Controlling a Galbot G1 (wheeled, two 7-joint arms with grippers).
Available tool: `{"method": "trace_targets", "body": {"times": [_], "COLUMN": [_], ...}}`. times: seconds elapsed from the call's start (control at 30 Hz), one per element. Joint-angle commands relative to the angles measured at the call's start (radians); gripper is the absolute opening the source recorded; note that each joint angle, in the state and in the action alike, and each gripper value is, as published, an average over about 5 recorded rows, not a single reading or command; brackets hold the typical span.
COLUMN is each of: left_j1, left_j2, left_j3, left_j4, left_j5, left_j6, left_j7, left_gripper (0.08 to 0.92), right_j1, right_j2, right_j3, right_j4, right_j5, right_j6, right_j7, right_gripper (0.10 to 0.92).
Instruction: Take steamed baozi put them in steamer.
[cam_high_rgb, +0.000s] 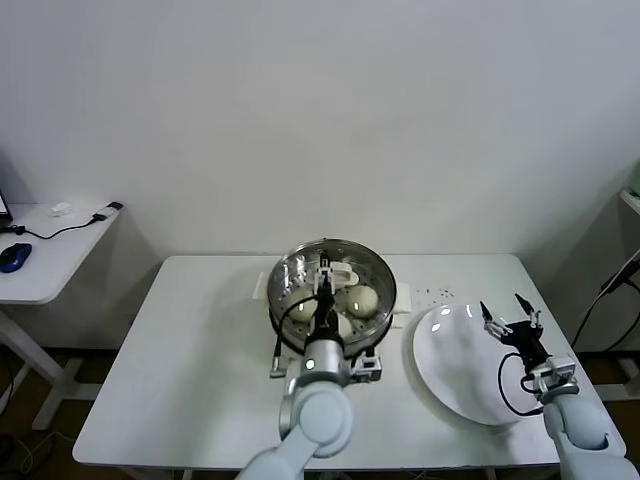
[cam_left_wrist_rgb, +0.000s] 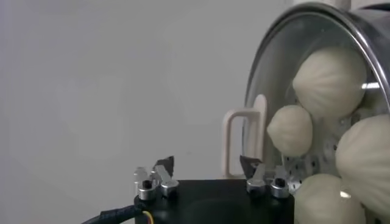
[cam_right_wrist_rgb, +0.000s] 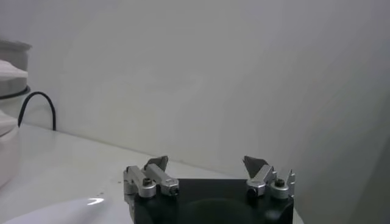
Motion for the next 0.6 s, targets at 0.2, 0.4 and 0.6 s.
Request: {"method": "trace_targets", "body": {"times": [0.2,0.4,0.6], "left_j1": [0.191,0.250,0.364], "left_j2": [0.164,0.233,0.189], "left_j3": [-0.120,-0.339,-0.573], "left_j4": [-0.268,-0.295,-0.348], "left_j5": [-0.322,-0.708,-1.048], "left_j6": [-0.081,-0.273,-0.383], "left_j7": [-0.223,-0.364,-0.330], "left_gripper": [0.818,0.823,0.823], "right_j1": [0.002,-0.007,-0.019], "right_j2": [0.004,0.017,0.047], "right_j3": [0.006,0.018,0.026], "right_j4": [0.019,0.055,0.083], "right_j5": [-0.041,-0.048,-0.025], "right_j6": [-0.044,-0.062,-0.061], "right_j7": [0.018,0.010,0.016], "right_gripper": [0.823,0.823,0.823]}}
